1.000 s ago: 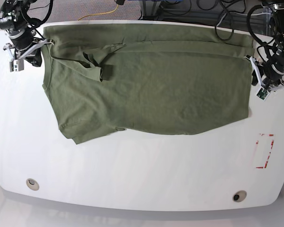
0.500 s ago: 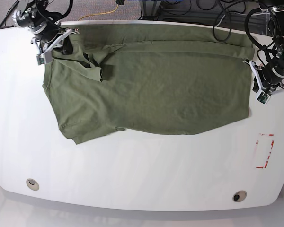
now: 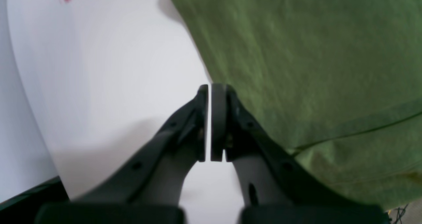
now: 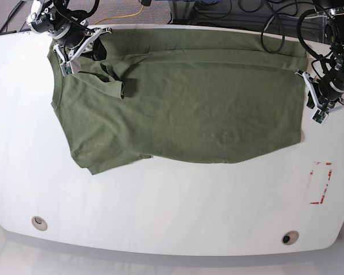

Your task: Layout the t-shirt on the table in an organized manner, then fold the t-shirt properly

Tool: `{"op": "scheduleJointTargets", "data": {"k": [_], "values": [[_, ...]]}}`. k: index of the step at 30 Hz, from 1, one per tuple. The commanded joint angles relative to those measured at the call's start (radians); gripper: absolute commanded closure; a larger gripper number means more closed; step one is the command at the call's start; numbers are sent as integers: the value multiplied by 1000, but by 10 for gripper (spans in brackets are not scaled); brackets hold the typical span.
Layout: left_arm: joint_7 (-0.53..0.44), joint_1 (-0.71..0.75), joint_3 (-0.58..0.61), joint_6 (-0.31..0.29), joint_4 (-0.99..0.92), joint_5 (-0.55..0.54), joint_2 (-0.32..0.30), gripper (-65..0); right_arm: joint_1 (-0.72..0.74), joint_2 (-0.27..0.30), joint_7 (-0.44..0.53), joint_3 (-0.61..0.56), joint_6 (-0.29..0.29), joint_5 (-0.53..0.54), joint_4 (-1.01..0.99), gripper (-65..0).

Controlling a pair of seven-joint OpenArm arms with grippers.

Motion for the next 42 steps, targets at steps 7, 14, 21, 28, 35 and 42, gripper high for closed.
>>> {"op": "scheduleJointTargets", "data": {"k": [7,14,21,28,35,42], "values": [[-19,-10,-9,2,15,-7,-16,0,5,9,16,-6,-1,5,-13,-27],[-19,-10,-9,2,14,-7,-19,0,29,8,16,-74,-45,-53,-24,-27],[-19,-10,-12,2,14,-7,-21,0,55,-8,16,-107,-59,-64,-24,-27],[-19,-10,-13,2,14,-7,-21,0,91,-9,16,-111,-91,-64,-59,-27],[-19,-8,-13,2,14,-7,-22,0,147,-6,16,-177,-91,-64,-106,-27],[-19,-8,-15,2,14,-7,-22,0,212,-14,14,-238,-93,-59,-103,-27]]}}
